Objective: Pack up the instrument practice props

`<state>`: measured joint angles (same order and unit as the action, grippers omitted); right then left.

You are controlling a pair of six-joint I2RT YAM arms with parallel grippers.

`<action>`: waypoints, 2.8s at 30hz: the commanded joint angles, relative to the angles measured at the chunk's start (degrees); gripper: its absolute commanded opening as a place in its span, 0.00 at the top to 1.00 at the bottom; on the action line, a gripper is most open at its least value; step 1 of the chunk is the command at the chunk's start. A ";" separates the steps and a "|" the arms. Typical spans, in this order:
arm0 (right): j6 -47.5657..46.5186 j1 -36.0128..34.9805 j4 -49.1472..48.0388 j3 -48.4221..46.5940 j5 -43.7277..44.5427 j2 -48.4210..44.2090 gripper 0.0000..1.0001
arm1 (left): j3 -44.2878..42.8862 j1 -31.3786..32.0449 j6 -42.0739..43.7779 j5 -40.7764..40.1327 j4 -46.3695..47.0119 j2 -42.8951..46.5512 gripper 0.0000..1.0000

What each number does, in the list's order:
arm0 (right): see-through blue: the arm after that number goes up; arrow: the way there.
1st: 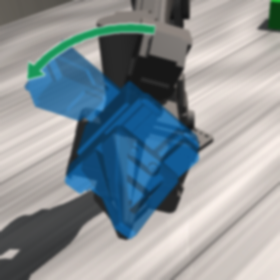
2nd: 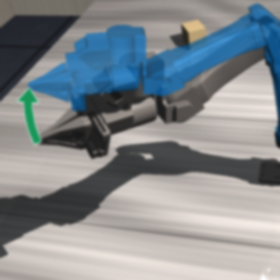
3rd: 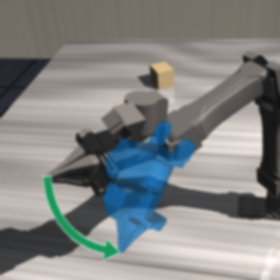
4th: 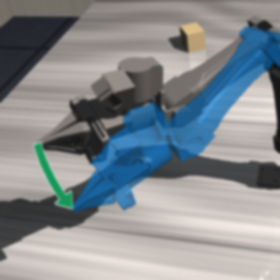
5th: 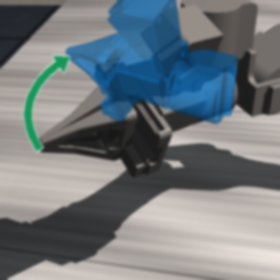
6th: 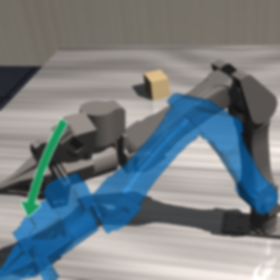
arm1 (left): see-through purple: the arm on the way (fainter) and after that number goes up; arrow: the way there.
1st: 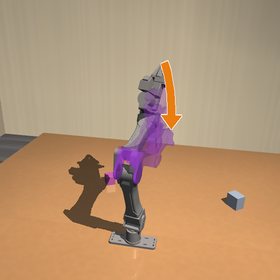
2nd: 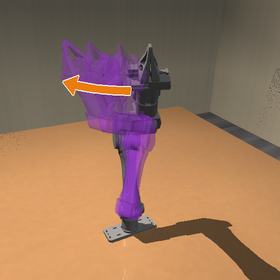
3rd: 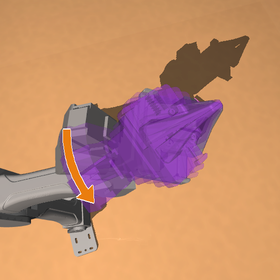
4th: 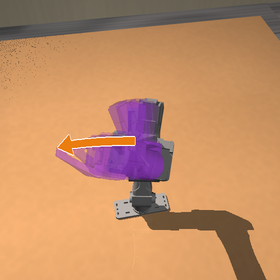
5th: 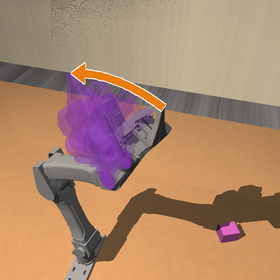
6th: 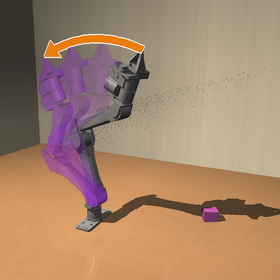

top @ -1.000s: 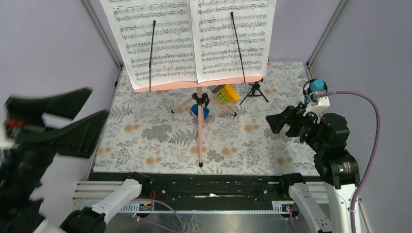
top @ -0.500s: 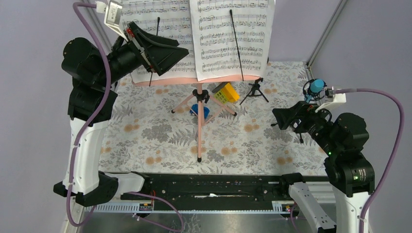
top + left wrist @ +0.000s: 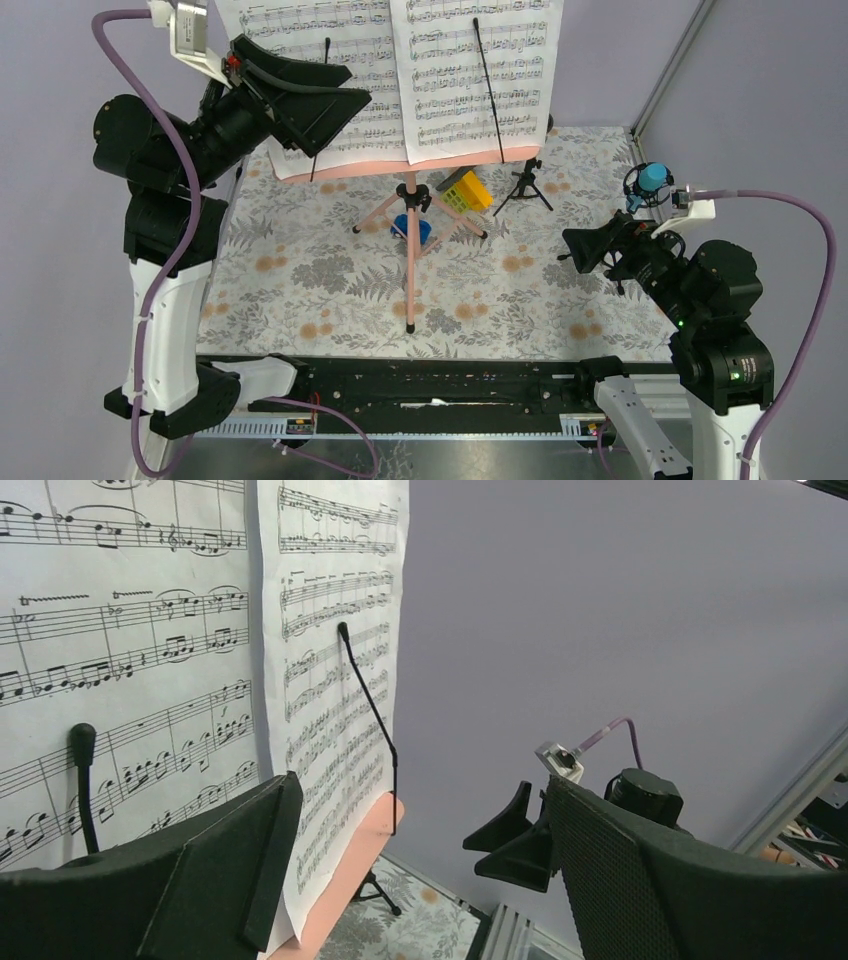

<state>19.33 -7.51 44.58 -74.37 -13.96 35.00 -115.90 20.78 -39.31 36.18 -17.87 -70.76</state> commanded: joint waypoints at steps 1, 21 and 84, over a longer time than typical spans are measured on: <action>0.18 -0.14 -0.82 -0.16 1.68 -0.20 0.00 | -0.37 0.45 1.10 -3.95 2.67 0.85 0.04; 0.49 -0.19 -0.59 1.73 2.35 -1.33 0.00 | -3.03 22.19 16.44 -30.14 -7.90 -2.86 0.06; -0.83 -0.16 0.32 4.26 3.80 -3.28 0.00 | 3.40 24.79 17.45 -32.98 0.47 -6.15 0.02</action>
<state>19.29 -7.51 45.04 -70.46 -11.09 32.03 -113.08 45.19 -21.43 0.91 -21.41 -76.97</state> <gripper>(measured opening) 0.994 0.977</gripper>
